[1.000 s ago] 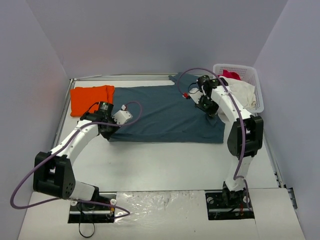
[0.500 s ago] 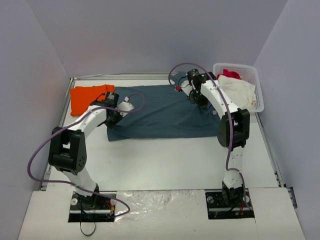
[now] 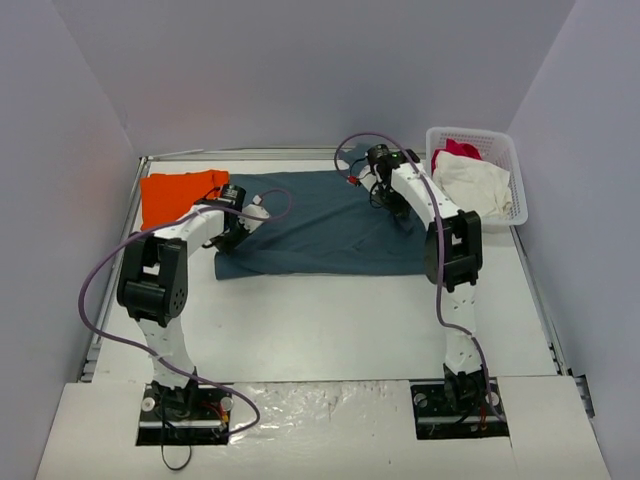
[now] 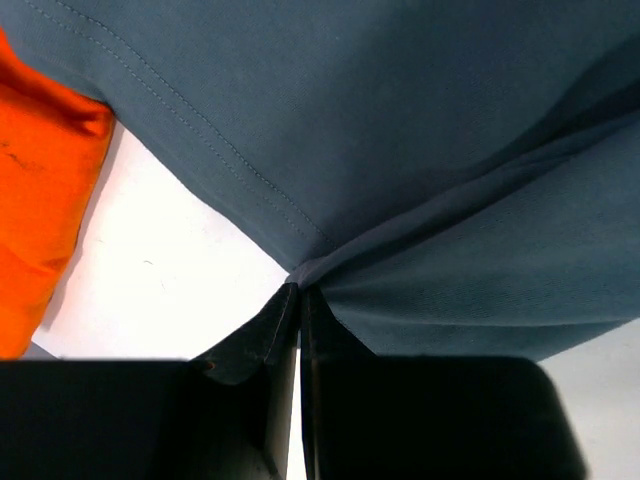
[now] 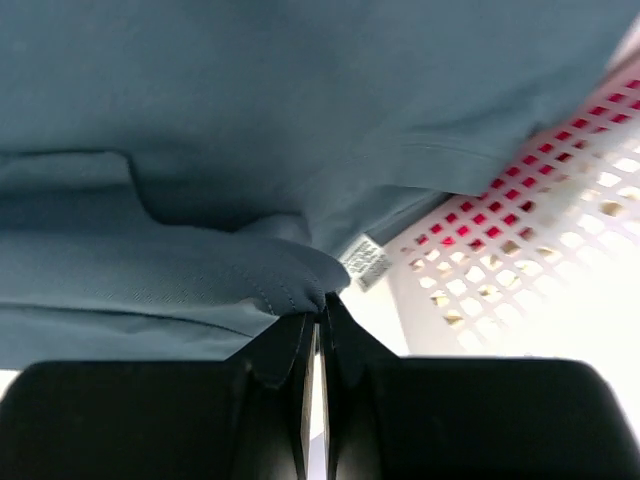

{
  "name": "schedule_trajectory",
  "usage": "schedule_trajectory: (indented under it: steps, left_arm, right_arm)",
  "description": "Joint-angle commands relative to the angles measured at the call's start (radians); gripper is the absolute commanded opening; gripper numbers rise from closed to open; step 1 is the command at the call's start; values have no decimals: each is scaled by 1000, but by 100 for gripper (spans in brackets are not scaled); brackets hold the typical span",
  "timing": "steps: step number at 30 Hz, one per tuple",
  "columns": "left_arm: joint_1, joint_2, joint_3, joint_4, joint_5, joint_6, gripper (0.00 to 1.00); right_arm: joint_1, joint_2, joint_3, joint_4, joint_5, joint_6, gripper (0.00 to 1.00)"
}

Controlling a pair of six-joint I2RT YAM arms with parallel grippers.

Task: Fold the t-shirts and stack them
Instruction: Fold the flattened tshirt in 1/3 of the way

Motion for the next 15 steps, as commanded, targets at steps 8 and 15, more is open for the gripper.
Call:
schedule_trajectory:
  steps: [8,15]
  left_arm:
    - [-10,-39,36,6,-73,-11,48]
    - [-10,-192,-89,61,-127,26,71]
  right_arm:
    - [-12,31,127,93,130,127,0]
    - [-27,-53,35,155,120,145,46]
